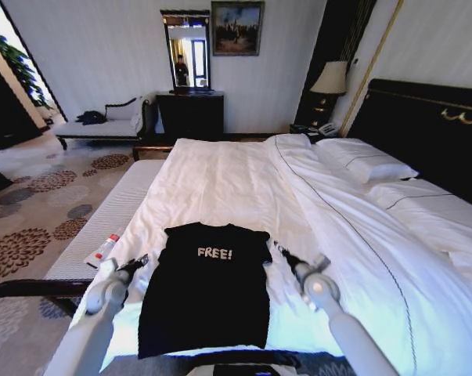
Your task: Fold the clothes on the bed.
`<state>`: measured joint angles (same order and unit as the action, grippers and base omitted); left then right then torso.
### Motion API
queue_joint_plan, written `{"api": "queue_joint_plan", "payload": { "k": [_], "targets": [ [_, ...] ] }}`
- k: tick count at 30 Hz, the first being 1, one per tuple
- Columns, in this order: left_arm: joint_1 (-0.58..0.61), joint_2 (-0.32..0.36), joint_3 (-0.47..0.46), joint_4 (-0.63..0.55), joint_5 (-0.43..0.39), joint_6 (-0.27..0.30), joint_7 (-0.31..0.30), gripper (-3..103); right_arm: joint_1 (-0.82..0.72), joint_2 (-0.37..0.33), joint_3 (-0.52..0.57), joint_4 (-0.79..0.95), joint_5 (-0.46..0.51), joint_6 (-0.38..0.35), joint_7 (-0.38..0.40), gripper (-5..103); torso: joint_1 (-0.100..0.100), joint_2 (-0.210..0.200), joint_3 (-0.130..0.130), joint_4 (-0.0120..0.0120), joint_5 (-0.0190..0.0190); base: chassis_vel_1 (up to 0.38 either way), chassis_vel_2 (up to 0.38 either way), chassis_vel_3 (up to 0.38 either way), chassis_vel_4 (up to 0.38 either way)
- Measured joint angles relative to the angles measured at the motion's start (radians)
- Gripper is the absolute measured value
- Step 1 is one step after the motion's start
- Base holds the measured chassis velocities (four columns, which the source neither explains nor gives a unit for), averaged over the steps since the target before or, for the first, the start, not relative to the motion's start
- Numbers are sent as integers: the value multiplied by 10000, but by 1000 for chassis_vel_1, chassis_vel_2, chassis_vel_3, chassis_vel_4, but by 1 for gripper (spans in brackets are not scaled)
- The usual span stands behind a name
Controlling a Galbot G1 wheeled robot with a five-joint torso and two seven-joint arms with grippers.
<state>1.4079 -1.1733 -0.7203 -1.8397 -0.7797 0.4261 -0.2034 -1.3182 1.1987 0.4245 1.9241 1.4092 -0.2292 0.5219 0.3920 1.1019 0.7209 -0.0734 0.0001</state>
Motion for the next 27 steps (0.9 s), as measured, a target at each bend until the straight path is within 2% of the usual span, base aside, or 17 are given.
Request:
{"api": "queue_joint_plan", "payload": {
  "k": [2,3,4,6,14,15,18,20,22,23,26,27],
  "targets": [
    [416,-257,-214,-517,224,-229,123,89,-90,454,48,46,112,-3,78,89,0,0,0,3,2,0,0,0,0],
    [416,-257,-214,-517,224,-229,123,89,-90,454,48,46,112,-3,78,89,0,0,0,3,2,0,0,0,0],
    [547,-409,-307,-709,292,-298,138,93,-92,601,40,37,155,-3,104,89,1,0,1,2,0,0,0,0,0],
    [730,-732,-510,-1003,324,-371,89,99,-52,865,-31,-57,224,-3,141,97,1,0,2,0,0,0,0,0,0],
    [1163,-1059,-983,-1306,420,-356,-152,100,194,1357,-39,-274,509,22,187,100,3,-1,3,1,-2,0,0,0,0],
    [1205,-1059,-1065,-1363,393,-336,-188,100,188,1402,-39,-278,540,23,203,103,3,-1,3,1,-1,0,0,0,0],
    [1267,-1055,-1209,-1465,293,-283,-257,100,150,1474,-52,-290,571,35,235,97,3,-1,3,0,-2,0,0,0,0],
    [1298,-1058,-1282,-1527,249,-241,-298,100,128,1522,-54,-302,605,53,271,89,3,-2,3,0,0,0,0,0,0],
    [1301,-1080,-1295,-1545,246,-233,-316,100,127,1529,-50,-303,620,60,283,89,3,-1,3,0,0,0,0,0,0],
    [1303,-1124,-1298,-1562,246,-219,-338,100,132,1525,-33,-309,633,68,290,78,3,-2,3,0,-1,0,0,0,0],
    [1304,-1209,-1288,-1584,260,-204,-359,100,160,1489,2,-334,669,81,293,73,3,-2,3,0,-1,0,0,0,0],
    [1303,-1257,-1271,-1591,276,-198,-369,100,177,1464,25,-359,682,87,294,67,3,-2,3,0,0,0,0,0,0]
  ]
}}
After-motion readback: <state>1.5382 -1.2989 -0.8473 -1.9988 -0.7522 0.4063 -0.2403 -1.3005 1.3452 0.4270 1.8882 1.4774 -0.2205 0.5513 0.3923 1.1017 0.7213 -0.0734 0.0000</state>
